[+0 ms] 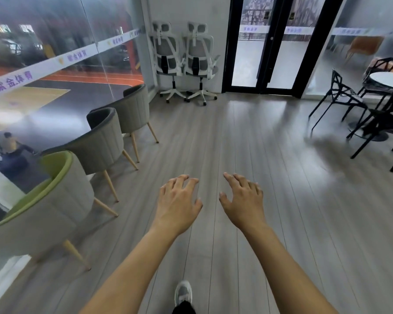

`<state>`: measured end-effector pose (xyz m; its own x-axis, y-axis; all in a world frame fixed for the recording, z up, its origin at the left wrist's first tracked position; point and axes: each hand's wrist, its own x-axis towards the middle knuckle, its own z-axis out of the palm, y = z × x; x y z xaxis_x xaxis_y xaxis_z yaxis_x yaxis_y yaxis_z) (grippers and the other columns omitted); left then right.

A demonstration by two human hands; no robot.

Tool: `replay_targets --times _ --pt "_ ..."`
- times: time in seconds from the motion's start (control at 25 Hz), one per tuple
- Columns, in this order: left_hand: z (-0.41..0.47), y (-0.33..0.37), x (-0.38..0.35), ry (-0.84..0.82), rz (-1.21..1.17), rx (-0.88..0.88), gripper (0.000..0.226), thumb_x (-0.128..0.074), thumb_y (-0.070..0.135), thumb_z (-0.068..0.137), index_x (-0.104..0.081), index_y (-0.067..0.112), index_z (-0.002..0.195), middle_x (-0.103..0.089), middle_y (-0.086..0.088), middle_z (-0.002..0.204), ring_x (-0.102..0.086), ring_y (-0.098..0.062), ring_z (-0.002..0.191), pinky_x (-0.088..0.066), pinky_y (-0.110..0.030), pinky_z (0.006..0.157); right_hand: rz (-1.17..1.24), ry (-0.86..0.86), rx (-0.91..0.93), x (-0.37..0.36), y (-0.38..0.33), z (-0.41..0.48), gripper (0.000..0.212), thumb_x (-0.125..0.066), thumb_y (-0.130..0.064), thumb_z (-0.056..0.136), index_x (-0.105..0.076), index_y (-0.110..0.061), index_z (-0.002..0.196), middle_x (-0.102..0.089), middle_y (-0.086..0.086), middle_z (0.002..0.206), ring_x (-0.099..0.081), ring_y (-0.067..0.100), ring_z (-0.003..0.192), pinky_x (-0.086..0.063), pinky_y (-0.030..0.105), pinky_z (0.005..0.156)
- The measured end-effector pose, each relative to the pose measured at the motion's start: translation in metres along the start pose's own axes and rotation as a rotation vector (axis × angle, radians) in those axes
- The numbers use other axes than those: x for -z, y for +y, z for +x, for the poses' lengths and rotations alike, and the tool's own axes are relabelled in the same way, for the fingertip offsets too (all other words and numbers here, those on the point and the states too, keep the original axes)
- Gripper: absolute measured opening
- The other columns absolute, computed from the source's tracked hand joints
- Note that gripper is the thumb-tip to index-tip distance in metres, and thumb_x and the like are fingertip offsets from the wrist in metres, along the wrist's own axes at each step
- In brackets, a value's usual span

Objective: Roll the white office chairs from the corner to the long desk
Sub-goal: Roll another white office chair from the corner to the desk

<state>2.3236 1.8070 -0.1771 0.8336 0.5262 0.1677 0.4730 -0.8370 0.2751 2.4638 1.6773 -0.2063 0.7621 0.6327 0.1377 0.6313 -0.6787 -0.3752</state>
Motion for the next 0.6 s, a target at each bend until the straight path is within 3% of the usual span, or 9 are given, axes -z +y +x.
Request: replay_targets --times 0.6 --pt "0.525 -0.072 -0.052 0.027 -0.022 -0.066 0.051 -0.051 0.044 0.095 -0.043 0.029 0.143 -0.040 0.000 0.151 -0.035 -0.022 0.139 -0.029 -0.040 0.113 0.030 0.040 -0.036 -0.055 0.035 0.514 0.061 -0.055 -0.045 0.098 -0.037 -0.031 0.154 -0.046 -0.001 0.153 -0.044 0.026 0.139 -0.024 0.051 0.122"
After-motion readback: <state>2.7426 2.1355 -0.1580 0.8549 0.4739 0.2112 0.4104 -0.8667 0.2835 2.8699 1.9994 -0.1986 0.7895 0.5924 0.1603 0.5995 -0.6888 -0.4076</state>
